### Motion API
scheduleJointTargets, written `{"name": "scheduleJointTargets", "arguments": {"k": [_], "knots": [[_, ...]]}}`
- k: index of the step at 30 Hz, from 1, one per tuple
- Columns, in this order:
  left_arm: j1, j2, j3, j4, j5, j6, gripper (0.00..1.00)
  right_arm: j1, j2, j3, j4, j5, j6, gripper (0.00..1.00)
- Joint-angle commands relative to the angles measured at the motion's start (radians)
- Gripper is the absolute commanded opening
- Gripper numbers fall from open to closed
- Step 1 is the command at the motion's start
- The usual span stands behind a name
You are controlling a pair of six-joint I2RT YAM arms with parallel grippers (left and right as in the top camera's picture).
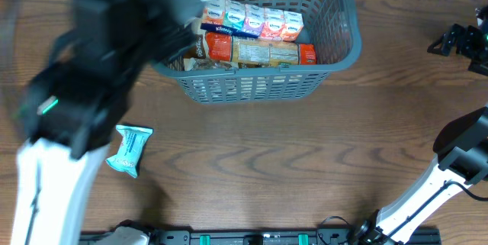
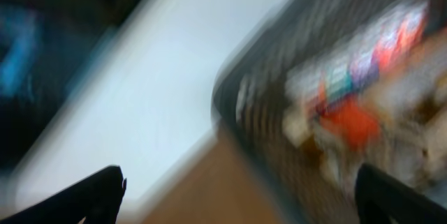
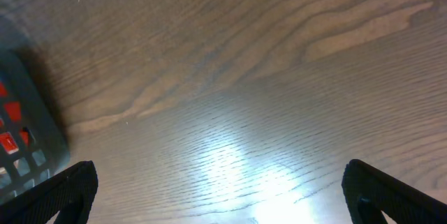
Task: Pack container
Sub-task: 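Move the left gripper down to the teal wipes packet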
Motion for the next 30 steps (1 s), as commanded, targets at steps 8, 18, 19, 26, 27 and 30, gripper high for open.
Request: {"name": "scheduleJointTargets", "arguments": {"k": [8,18,19,26,27,30], "knots": [[0.312,-0.126,-0.027,-0.499,-0.121,-0.481,0.95,0.0,-0.006,-0.004,-0.003,-0.013,0.003,0.99],[0.421,-0.132,-0.362,-0.403,-0.004,-0.481,0.98,0.0,-0.006,-0.004,-0.006,-0.013,0.003,0.99],[0.428,-0.13,-0.419,-0.367,0.002,-0.482,0.99,0.0,-0.006,-0.004,-0.006,-0.013,0.003,0.99],[0.438,-0.073,-0.786,-0.155,0.027,-0.499,0.99,0.0,-0.006,-0.004,-0.003,-0.031,0.003,0.99],[0.439,-0.061,-0.822,-0.128,0.047,-0.499,0.99,0.0,-0.006,-0.004,-0.001,-0.031,0.003,0.99],[0.438,-0.023,-0.918,-0.048,0.088,-0.5,0.98,0.0,-0.006,-0.004,0.003,-0.031,0.003,0.99]]}}
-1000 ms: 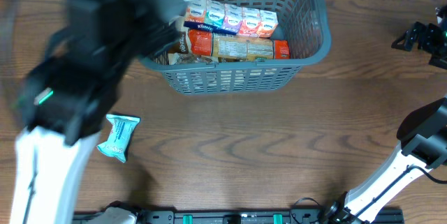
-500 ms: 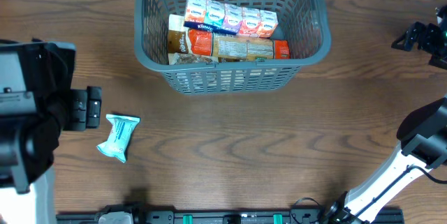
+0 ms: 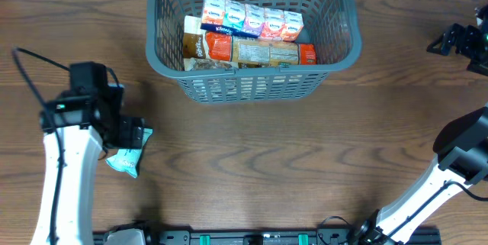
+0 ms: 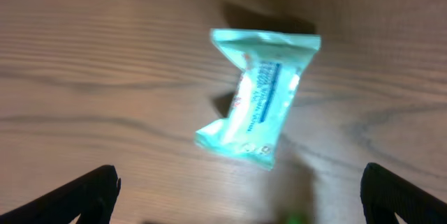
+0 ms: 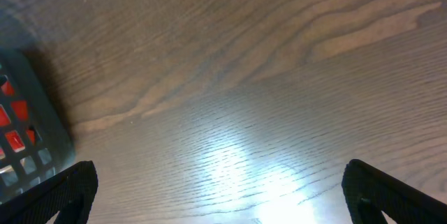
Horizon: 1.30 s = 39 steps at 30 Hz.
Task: Pack container
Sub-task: 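Move the left gripper down to the teal wipes packet, then grasp the teal wipes packet with the left gripper and lift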
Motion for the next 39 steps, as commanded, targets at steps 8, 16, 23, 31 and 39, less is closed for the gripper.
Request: {"name": "scheduleJointTargets", "arguments": {"k": [8,16,23,31,39], "knots": [[0.005,0.119,-0.179,0.158,0.039,-0.008,0.99,0.0,-0.006,-0.004,0.012,-0.015,0.002,0.99],[0.005,0.212,-0.179,0.261,0.034,0.018,0.99,0.0,-0.006,-0.004,0.013,-0.015,0.002,0.99],[0.005,0.304,-0.179,0.32,-0.007,0.018,0.99,0.0,-0.006,-0.004,0.012,-0.015,-0.008,0.99],[0.005,0.35,-0.181,0.319,-0.006,0.017,0.83,0.0,-0.006,-0.004,0.012,-0.015,-0.009,0.99],[0.005,0.35,-0.181,0.317,-0.006,0.013,0.5,0.0,-0.006,-0.004,0.011,-0.015,-0.008,0.99]]}}
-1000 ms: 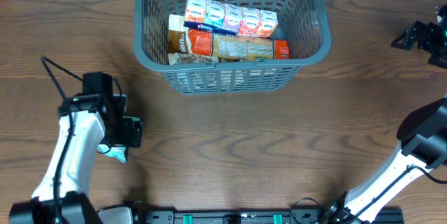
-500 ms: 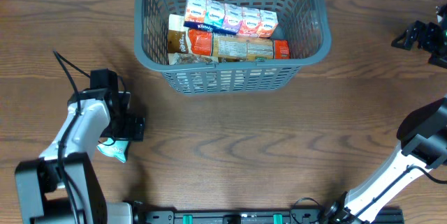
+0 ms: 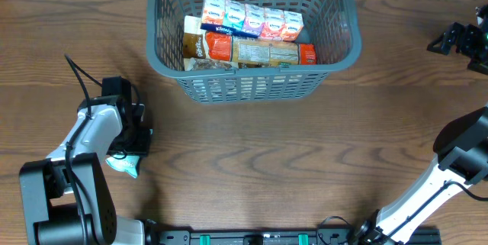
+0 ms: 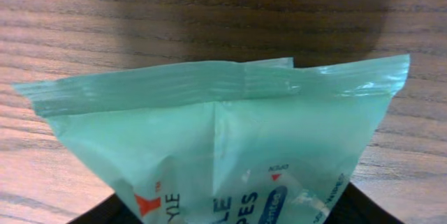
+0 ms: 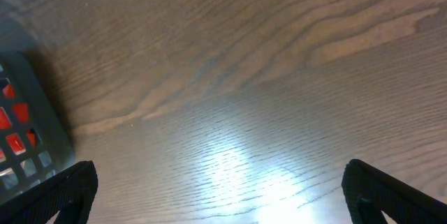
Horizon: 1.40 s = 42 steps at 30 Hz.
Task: Pack container
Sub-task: 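Grasp the teal wipes packet with the left gripper and lift, then carry the teal packet into the basket and open the left gripper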
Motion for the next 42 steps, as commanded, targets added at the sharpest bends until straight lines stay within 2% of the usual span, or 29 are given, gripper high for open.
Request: {"name": "scheduleJointTargets", "arguments": {"k": [1,4,7,10,13,19,24,30,35,39,42], "knots": [[0.005,0.016,-0.001,0.002,-0.011,-0.003,0.4,0.0,-0.006,-0.004,0.001,-0.012,-0.008,0.99],[0.005,0.016,0.001,0.014,-0.01,-0.003,0.26,0.0,-0.006,-0.004,-0.001,-0.012,-0.008,0.99],[0.005,0.016,0.012,0.016,-0.01,-0.006,0.24,0.0,-0.006,-0.004,-0.003,-0.012,-0.008,0.99],[0.005,0.015,0.034,0.016,-0.01,-0.006,0.1,0.0,-0.006,-0.004,-0.002,-0.012,-0.008,0.99],[0.005,0.013,0.076,0.003,-0.01,-0.026,0.06,0.0,-0.006,-0.004,-0.002,-0.012,-0.008,0.99],[0.005,-0.031,0.237,-0.086,-0.008,-0.078,0.06,0.0,-0.006,-0.004,-0.005,-0.012,-0.008,0.99],[0.005,-0.09,0.454,-0.179,0.005,-0.077,0.06,0.0,-0.006,-0.004,-0.004,-0.012,-0.008,0.99],[0.003,-0.146,0.75,-0.181,0.189,-0.077,0.06,0.0,-0.006,-0.004,-0.002,-0.012,-0.008,0.99],[-0.05,-0.146,1.014,-0.118,0.259,-0.057,0.06,0.0,-0.006,-0.004,-0.001,-0.012,-0.008,0.99],[-0.158,-0.145,1.128,-0.003,0.259,0.048,0.06,0.0,-0.006,-0.004,0.0,-0.012,-0.008,0.99],[-0.256,-0.14,1.143,0.09,0.26,0.147,0.06,0.0,-0.006,-0.004,0.0,-0.012,-0.008,0.99]]}}
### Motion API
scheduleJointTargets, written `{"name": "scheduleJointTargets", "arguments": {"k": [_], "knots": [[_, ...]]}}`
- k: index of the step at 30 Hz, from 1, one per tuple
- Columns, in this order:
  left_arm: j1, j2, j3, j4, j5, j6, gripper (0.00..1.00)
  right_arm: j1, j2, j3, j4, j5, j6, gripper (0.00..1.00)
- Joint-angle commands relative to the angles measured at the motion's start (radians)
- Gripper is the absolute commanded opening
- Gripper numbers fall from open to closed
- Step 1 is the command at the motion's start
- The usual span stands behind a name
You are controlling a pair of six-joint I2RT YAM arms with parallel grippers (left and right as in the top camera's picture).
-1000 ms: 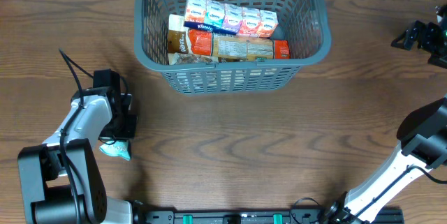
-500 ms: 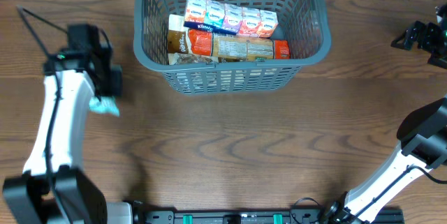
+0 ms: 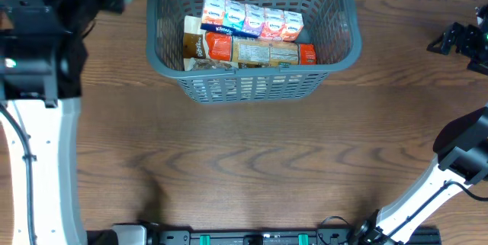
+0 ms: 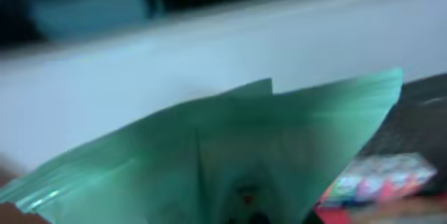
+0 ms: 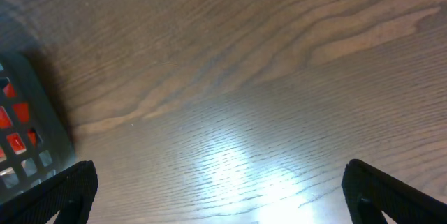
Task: Pack container
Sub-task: 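Carry the teal packet into the basket and open the left gripper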
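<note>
A teal wipes packet (image 4: pixel 230 154) fills the left wrist view, blurred, and hides the fingers of my left gripper (image 4: pixel 237 217), which is shut on it. Overhead, that gripper is a dark blur high at the table's back left, just left of the grey basket (image 3: pixel 252 85). The basket holds a row of tissue packs (image 3: pixel 252 17) and snack packets (image 3: pixel 252 50). Its rim (image 4: pixel 426 105) shows dark at the right of the left wrist view. My right gripper (image 5: pixel 223 189) is open over bare wood at the far right (image 3: pixel 461 43).
The brown wooden table (image 3: pixel 267 169) stretches in front of the basket with nothing lying on it. A corner of the basket (image 5: pixel 31 119) shows at the left edge of the right wrist view. A white wall lies beyond the table's back edge.
My left gripper was down on the teal packet at the table's front left. Now it holds the packet raised at the back left beside the basket. The right arm has not moved.
First my left arm was blurred beside the basket, with the teal packet lying at the front left. Then the open gripper was above the packet, then down around it. Now the packet is off the table, held near the basket's left side.
</note>
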Motion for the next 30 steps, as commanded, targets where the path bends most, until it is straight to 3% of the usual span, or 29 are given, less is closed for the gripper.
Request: {"name": "scheduleJointTargets", "arguments": {"k": [1,4,7,15,29,30], "knots": [[-0.109,0.004,0.022,0.062,0.045,0.177,0.06,0.0,-0.006,-0.004,0.001,-0.011,-0.008,0.99],[-0.213,0.031,0.022,0.091,0.113,0.364,0.06,0.0,-0.006,-0.004,-0.001,-0.011,-0.008,0.99],[-0.299,0.079,0.022,0.093,0.113,0.447,0.06,0.0,-0.006,-0.004,-0.007,-0.011,-0.008,0.99],[-0.418,0.265,0.022,0.0,0.114,0.544,0.06,0.0,-0.006,-0.004,-0.023,-0.011,-0.008,0.99],[-0.433,0.521,0.022,-0.177,0.127,0.548,0.06,0.0,-0.006,-0.004,-0.024,-0.011,-0.008,0.99],[-0.433,0.526,0.021,-0.183,0.127,0.547,0.16,0.0,-0.006,-0.004,-0.024,-0.011,-0.008,0.99]]}}
